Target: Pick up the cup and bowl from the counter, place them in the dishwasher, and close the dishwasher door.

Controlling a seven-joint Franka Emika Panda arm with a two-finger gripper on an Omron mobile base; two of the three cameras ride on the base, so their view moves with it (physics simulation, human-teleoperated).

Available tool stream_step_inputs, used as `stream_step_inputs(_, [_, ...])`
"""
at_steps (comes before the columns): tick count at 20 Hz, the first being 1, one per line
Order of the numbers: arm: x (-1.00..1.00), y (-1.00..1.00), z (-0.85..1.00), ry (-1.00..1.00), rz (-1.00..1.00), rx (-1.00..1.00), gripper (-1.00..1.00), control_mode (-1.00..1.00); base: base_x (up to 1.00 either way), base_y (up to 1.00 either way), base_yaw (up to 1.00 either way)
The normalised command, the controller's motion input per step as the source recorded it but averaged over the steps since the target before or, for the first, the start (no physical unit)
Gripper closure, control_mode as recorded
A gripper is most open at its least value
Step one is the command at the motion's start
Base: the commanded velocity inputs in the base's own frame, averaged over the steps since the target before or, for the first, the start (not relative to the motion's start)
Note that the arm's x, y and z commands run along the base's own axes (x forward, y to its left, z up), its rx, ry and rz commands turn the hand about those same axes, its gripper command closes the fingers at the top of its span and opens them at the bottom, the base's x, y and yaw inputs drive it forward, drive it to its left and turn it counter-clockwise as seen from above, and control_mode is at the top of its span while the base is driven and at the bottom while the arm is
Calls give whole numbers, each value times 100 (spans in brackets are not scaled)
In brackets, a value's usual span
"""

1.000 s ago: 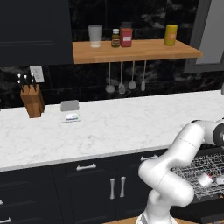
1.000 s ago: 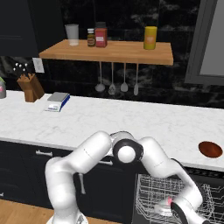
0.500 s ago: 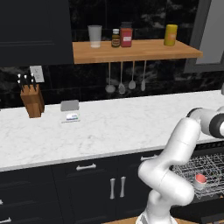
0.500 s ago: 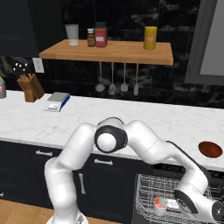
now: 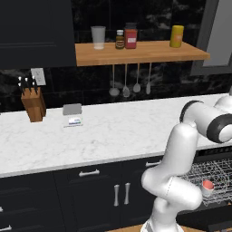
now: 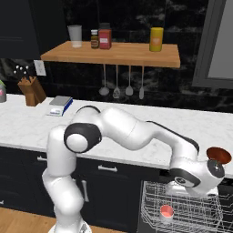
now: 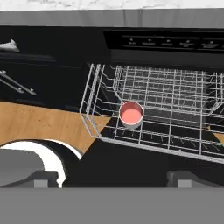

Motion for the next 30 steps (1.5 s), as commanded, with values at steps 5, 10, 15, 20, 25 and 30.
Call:
stream_step_inputs(5, [51, 2, 49, 23, 0, -37, -100, -100, 0, 0, 0])
stream_step_inputs(10, [57, -5, 35, 27, 1, -13, -100, -100, 0, 0, 0])
stream_step_inputs(15, [68, -29, 0, 12, 3, 0, -100, -100, 0, 0, 0])
stream_step_inputs(20, [49, -59, 10, 0, 0, 4, -100, -100, 0, 0, 0])
stream_step_inputs(25, [57, -45, 0, 5, 0, 1, -100, -100, 0, 0, 0])
stream_step_inputs(30, [54, -40, 1, 2, 0, 1, -100, -100, 0, 0, 0])
